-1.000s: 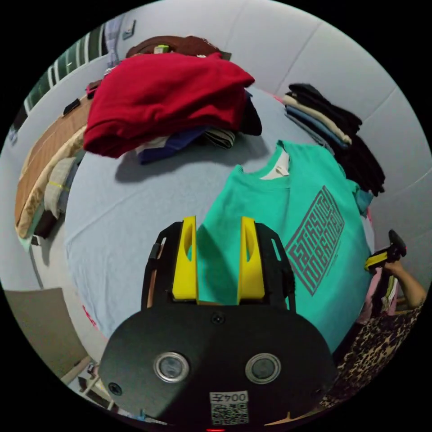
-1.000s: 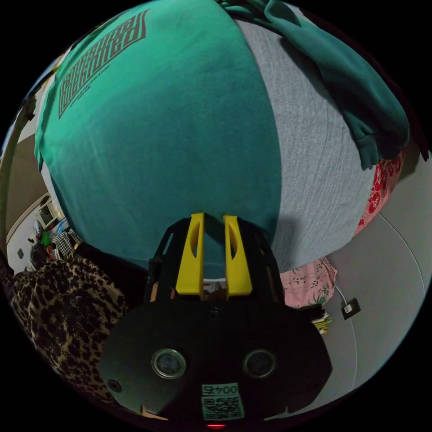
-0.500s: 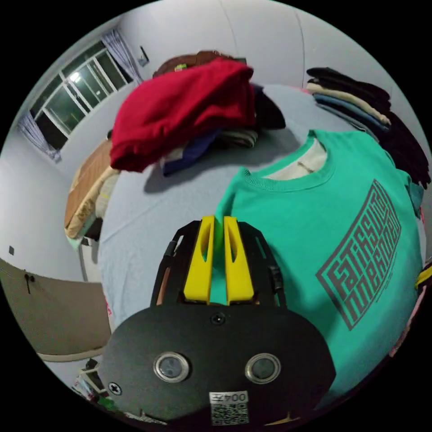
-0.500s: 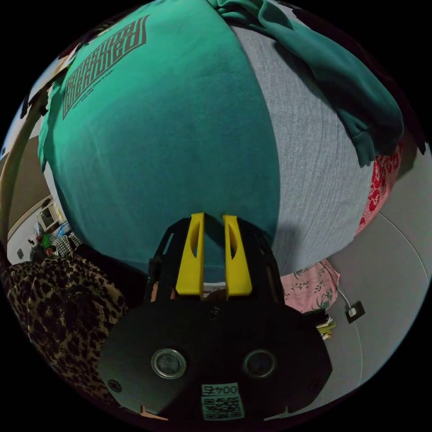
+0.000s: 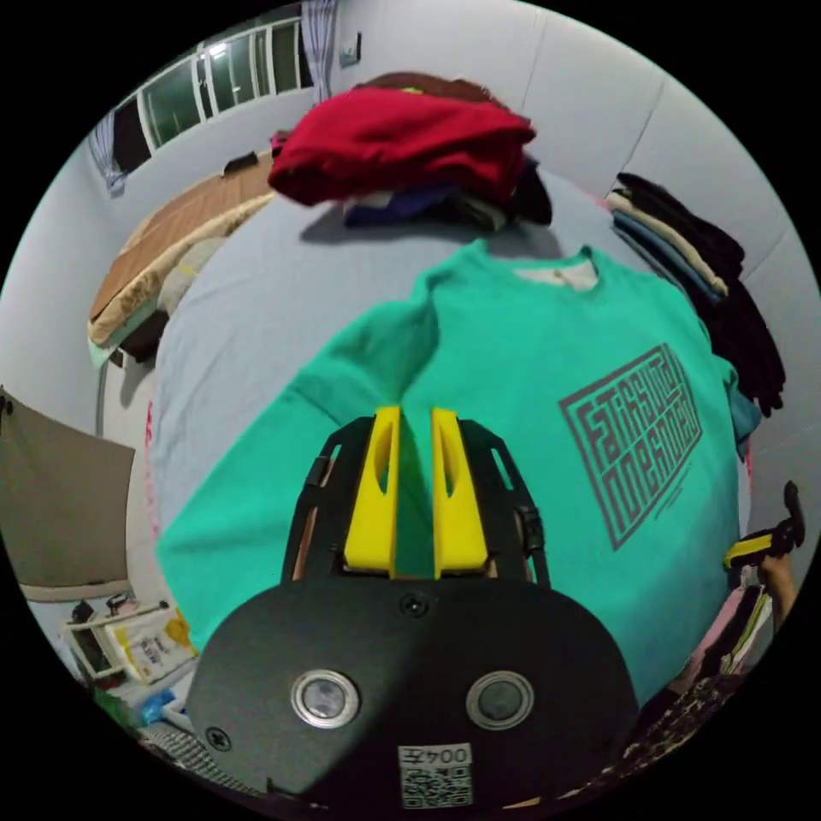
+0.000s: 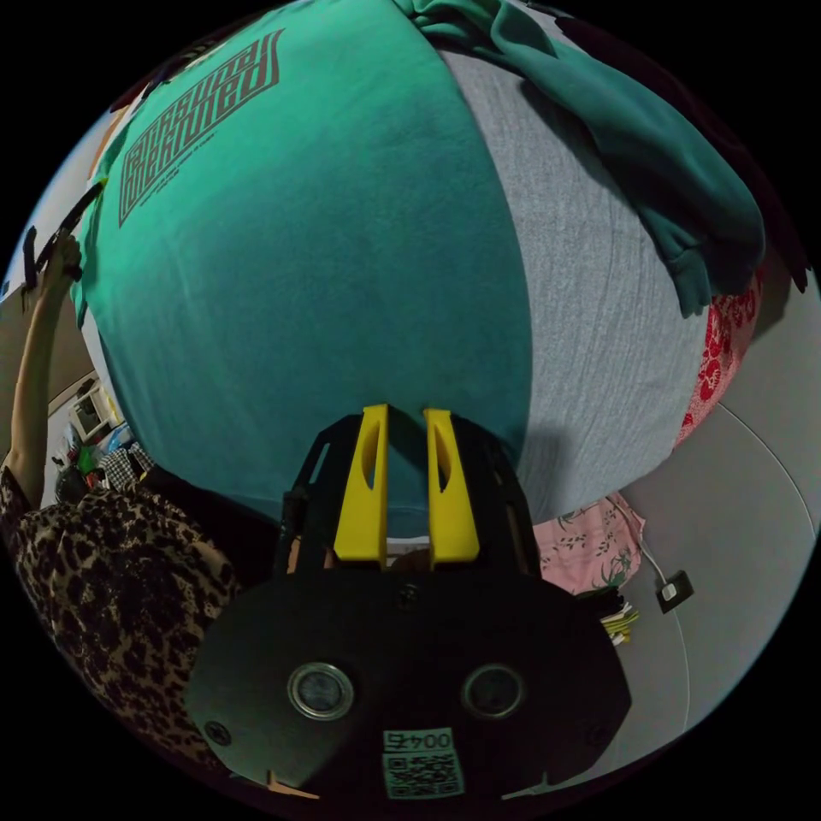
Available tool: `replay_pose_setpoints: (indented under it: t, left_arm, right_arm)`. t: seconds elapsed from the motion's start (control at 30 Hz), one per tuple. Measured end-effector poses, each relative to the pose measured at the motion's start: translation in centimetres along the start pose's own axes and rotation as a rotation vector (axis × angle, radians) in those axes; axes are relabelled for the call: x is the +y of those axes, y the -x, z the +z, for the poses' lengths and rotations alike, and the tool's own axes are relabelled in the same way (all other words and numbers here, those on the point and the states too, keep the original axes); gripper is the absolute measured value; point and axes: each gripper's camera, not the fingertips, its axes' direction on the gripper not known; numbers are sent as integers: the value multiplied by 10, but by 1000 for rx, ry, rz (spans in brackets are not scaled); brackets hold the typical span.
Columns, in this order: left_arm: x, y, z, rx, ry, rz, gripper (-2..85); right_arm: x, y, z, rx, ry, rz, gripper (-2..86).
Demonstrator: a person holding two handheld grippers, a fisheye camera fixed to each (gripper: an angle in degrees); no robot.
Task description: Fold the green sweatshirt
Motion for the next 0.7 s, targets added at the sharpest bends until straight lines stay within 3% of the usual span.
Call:
replay_pose_setpoints:
  t: [0.23, 0.33, 0.47, 0.57, 0.7]
  left_arm:
    - [9, -9, 0, 102, -12, -83, 63]
    - [38, -54, -23, 189, -73, -20, 68]
    - [112, -144, -16, 273, 33, 86, 67]
    - [153, -198, 6, 253, 129, 104, 65]
    - [173, -237, 14, 119, 95, 70, 44]
  right_arm:
    - [23, -6, -12, -3, 3, -11, 77]
    - [34, -8, -17, -3, 2, -20, 77]
    - [52, -10, -25, 5, -6, -54, 77]
    - [68, -10, -31, 23, -30, -98, 76]
    - [102, -17, -38, -7, -123, -173, 76]
